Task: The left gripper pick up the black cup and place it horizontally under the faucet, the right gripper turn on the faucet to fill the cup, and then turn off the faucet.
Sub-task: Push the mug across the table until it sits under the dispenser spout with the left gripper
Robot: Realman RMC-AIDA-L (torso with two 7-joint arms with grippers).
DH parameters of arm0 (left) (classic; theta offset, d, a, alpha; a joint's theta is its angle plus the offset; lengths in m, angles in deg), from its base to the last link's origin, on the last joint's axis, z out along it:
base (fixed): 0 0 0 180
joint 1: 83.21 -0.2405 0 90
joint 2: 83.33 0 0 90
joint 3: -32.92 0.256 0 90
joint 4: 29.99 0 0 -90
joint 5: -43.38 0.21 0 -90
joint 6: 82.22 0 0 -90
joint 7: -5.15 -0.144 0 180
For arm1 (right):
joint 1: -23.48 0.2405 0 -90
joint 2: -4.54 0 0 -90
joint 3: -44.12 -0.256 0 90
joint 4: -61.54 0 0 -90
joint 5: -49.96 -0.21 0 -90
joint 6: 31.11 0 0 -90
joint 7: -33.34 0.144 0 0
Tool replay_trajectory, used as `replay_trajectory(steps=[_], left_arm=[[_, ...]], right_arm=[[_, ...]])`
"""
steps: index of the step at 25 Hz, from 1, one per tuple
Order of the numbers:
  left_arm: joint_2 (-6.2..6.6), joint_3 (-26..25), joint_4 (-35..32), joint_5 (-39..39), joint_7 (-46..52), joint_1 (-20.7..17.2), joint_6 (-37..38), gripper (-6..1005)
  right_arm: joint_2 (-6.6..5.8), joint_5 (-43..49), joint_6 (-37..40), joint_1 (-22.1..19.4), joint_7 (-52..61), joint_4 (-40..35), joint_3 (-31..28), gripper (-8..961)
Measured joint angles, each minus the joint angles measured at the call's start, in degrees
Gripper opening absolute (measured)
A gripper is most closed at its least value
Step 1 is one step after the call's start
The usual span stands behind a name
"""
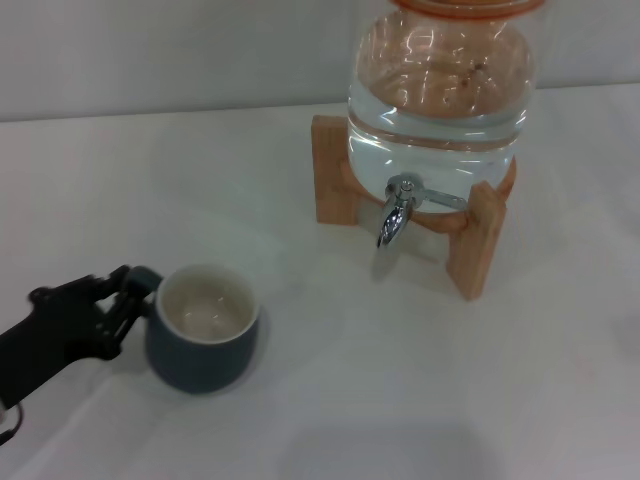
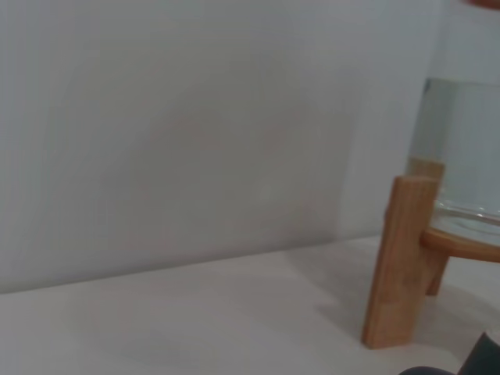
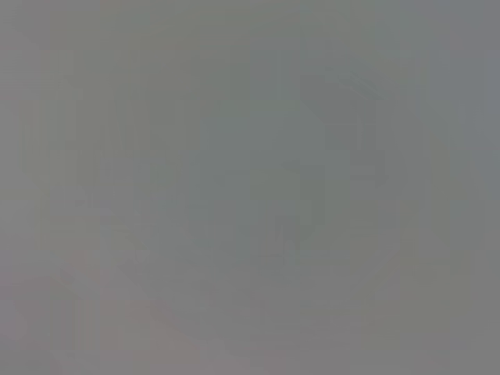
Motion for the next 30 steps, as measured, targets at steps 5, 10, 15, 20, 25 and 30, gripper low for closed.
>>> replay_trajectory(steps=[5, 10, 15, 20, 25, 30], left_arm=[[-0.06, 0.4, 4.7, 0.3, -0.2, 5.8, -0.2, 184], [-0.17, 0.6, 8.7, 0.4, -0.3, 10.6, -0.4, 184], [-0.33, 0.6, 10.8, 0.1, -0.3, 13.7, -0.1, 184], [-0.51, 0.7, 15.8, 0.0, 0.1, 19.1, 0.1, 185], [-0.65, 0.7, 19.7, -0.1, 0.1, 23.0, 0.7, 183], [-0.73, 0.7, 23.1, -0.2, 0.3, 26.2, 1.5, 181]], right_arm=[[0.37, 0.0, -0.2, 0.8, -0.6, 0.0, 0.7, 790], [0.61, 0.0, -0.4, 1.6, -1.0, 0.0, 2.4, 790], [0.73, 0.0, -0.9, 1.9, -1.4, 0.0, 2.9, 790], [0.72, -0.1, -2.0, 1.9, -1.5, 0.1, 2.9, 790], [0.7, -0.3, -2.5, 1.9, -1.5, 0.2, 2.9, 790], [0.68, -0.3, -3.1, 1.9, -1.5, 0.4, 2.9, 790]])
